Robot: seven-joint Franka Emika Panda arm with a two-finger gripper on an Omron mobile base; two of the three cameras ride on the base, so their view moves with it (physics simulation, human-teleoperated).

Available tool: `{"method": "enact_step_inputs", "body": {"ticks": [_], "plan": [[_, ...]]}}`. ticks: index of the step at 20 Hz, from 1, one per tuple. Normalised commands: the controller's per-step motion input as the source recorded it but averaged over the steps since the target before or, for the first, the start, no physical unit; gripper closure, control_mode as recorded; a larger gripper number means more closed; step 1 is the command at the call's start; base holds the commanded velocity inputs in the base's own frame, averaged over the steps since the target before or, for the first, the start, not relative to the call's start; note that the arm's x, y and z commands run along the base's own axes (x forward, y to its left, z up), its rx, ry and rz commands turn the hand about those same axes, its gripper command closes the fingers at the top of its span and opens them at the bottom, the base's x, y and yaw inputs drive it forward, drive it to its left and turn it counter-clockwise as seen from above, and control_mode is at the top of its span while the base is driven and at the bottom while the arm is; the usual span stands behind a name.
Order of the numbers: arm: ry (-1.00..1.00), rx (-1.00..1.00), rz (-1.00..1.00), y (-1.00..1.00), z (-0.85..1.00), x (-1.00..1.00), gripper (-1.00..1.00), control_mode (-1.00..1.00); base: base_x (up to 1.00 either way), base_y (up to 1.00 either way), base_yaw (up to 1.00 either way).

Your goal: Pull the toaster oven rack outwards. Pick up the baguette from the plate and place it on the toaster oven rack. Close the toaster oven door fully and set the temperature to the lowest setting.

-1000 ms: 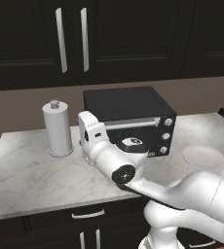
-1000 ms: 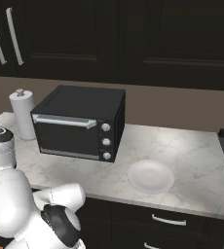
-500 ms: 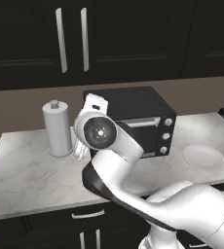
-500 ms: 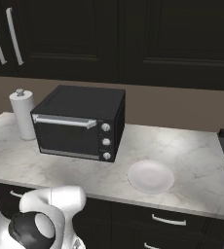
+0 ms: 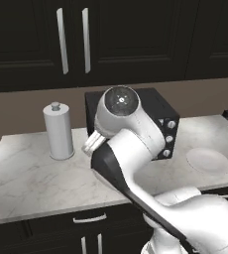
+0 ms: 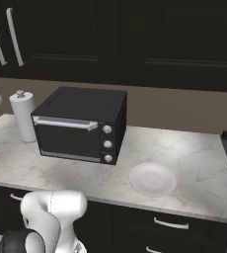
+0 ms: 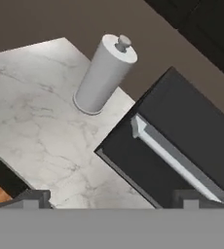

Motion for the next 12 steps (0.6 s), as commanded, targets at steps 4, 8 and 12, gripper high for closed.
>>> {"method": "enact_step_inputs", "body": {"ticks": [4, 8, 12], "plan": [[-0.02, 0.36, -0.2, -0.81, -0.58, -0.24, -1.0, -1.0, 0.0, 0.0, 0.0], [-0.06, 0.51, -0.11, -0.98, -0.18, -0.14, -1.0, -1.0, 0.0, 0.0, 0.0], [-0.08, 0.63, -0.07, -1.0, 0.0, -0.03, -1.0, -1.0, 0.0, 0.0, 0.0]]}}
